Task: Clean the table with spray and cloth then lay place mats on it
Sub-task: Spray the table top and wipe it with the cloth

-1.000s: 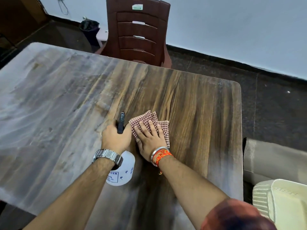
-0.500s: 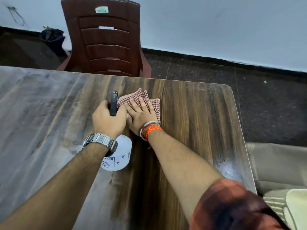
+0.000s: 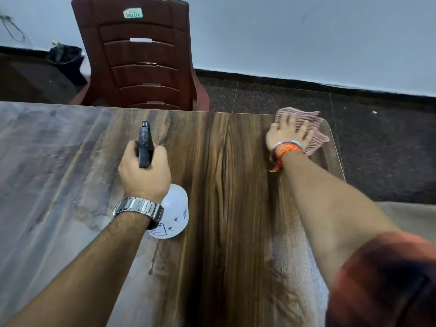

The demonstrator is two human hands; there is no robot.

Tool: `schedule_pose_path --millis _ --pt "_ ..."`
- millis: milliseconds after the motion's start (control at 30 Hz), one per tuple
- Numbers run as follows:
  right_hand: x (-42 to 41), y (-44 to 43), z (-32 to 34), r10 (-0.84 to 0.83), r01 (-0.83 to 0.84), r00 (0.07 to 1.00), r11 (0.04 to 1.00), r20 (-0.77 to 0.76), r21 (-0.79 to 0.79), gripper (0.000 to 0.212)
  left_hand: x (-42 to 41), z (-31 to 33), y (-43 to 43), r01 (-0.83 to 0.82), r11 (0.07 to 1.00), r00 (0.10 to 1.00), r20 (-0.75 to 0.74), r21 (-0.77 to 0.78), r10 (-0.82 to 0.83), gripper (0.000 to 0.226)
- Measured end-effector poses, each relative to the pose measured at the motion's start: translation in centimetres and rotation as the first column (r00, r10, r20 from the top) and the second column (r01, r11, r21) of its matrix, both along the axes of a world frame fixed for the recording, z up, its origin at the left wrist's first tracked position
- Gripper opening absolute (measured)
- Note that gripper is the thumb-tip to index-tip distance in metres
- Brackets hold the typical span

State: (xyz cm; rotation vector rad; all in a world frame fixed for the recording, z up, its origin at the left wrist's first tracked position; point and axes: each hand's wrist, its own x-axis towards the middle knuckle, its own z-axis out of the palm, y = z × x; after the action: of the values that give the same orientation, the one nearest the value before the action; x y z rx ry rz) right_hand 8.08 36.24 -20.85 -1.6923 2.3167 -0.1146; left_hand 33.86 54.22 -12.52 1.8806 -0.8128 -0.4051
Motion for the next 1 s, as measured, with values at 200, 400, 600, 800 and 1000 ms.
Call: schedule_pose_path --millis 200,400,600,800,1000 --pt "15.6 9.8 -0.8 0.815 -0.819 0.573 0.573 -0.087 -0.02 0.056 -0.9 -0.1 0.7 0.007 0.999 0.984 0.177 -0.051 0.002 0.033" --pt "7.7 13.1 -1.1 0.664 -0.67 0.742 0.735 -0.093 -0.106 0.051 -0.9 0.0 1.9 0.04 0.998 0.989 0.147 -0.053 -0.032 0.029" --pt "-5.2 19.3 -0.8 -0.036 0.032 0.998 0.996 -0.044 -0.087 0.053 -2.0 0.2 5.1 0.125 0.986 0.985 0.137 -0.113 -0.109 0.02" --pt "5.5 29.3 -0.6 0.398 -0.395 0.917 0.91 0.002 -0.13 0.058 -3.2 0.9 9.8 0.14 0.986 0.984 0.118 -0.088 -0.129 0.023" --pt "2.6 35.6 -0.6 0.705 -0.709 0.704 0.694 -0.083 -0.125 0.055 -3.5 2.0 16.0 0.058 0.996 0.995 0.089 -0.072 -0.051 0.027"
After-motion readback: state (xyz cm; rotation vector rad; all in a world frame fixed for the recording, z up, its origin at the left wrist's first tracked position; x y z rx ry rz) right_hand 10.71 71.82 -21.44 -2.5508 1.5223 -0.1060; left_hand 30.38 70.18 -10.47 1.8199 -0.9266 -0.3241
